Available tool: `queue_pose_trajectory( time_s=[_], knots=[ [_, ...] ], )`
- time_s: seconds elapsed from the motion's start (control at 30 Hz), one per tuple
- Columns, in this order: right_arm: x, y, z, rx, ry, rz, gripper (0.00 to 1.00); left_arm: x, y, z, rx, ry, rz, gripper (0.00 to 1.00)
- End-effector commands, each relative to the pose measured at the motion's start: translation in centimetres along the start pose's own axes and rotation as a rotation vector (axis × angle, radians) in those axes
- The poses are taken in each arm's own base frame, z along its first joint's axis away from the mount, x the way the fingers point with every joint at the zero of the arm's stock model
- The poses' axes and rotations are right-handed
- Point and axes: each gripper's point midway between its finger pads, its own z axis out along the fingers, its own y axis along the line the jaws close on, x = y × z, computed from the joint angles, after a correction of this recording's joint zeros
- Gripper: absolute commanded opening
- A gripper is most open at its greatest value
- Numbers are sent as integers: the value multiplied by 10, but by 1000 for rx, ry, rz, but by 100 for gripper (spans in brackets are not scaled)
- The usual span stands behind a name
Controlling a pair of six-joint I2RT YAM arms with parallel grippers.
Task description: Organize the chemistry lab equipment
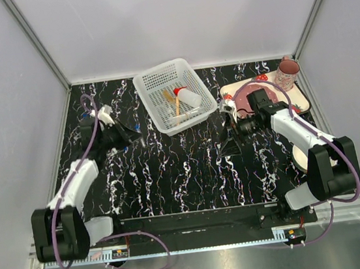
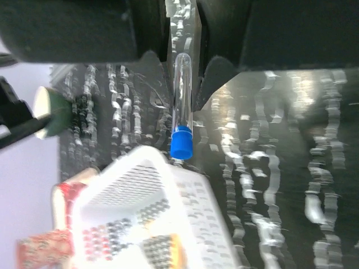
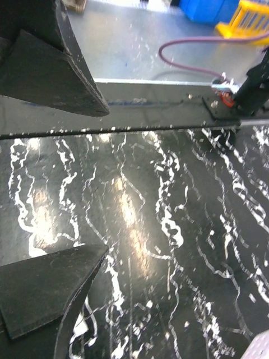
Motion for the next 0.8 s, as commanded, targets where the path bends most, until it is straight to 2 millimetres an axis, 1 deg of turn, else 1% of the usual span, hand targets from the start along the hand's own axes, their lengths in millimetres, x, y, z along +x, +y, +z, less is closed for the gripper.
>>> queue_pose_trajectory(
  time_s=[0.0,0.03,0.07,0.1,0.13,0.17,0.2,0.23,0.27,0.3,0.33,0.37,0.4,0.43,0.47,0.5,0.53,0.57,0.6,0.63,0.7,0.73,0.77],
  knots=[
    [-35,31,9,-164,-98,10,100,9,-95,-20,318,-84,47,16],
    [-37,35,12,-181,-95,48,100,14,-106,-21,346,-91,52,17],
    [-39,41,15,-198,-97,59,100,30,-119,-21,372,-77,33,17],
    [-45,44,21,-214,-104,23,100,28,-134,-23,422,-109,44,17],
    [-43,48,24,-224,-98,99,100,31,-143,-24,452,-116,39,17],
    [-45,51,27,-222,-102,108,100,38,-159,-22,499,-127,22,17],
    [-58,45,31,-203,-142,40,100,40,-167,-21,522,-135,14,17],
    [-52,48,36,-199,-134,201,100,40,-172,-17,523,-161,1,17],
    [-57,46,36,-183,-161,209,100,48,-192,-19,580,-159,5,17],
    [-70,43,36,-176,-209,162,100,55,-195,-8,577,-145,-6,17],
    [-67,44,37,-176,-213,262,100,62,-204,-4,587,-145,-14,17],
    [-70,42,38,-162,-228,280,100,63,-211,-1,599,-146,-30,17],
    [-75,42,38,-164,-247,269,100,66,-216,7,607,-146,-39,17],
    [-73,40,39,-162,-247,332,100,69,-223,10,613,-147,-44,17],
    [-74,38,39,-149,-256,353,99,67,-230,13,623,-151,-48,17],
    [-76,37,39,-152,-264,351,99,69,-234,16,622,-145,-48,17],
    [-76,37,40,-159,-262,383,98,75,-235,24,606,-130,-50,17],
    [-76,36,41,-157,-266,392,98,73,-241,26,610,-133,-49,17],
    [-78,35,41,-154,-271,398,96,75,-242,28,606,-130,-51,17],
    [-78,34,41,-149,-273,416,87,79,-243,32,599,-123,-55,17],
    [-77,29,42,-135,-273,437,74,80,-246,33,601,-121,-65,17],
    [-77,27,44,-132,-271,446,66,83,-246,34,602,-114,-66,17],
    [-76,25,44,-132,-268,453,63,84,-246,36,603,-109,-76,17]
  ],
)
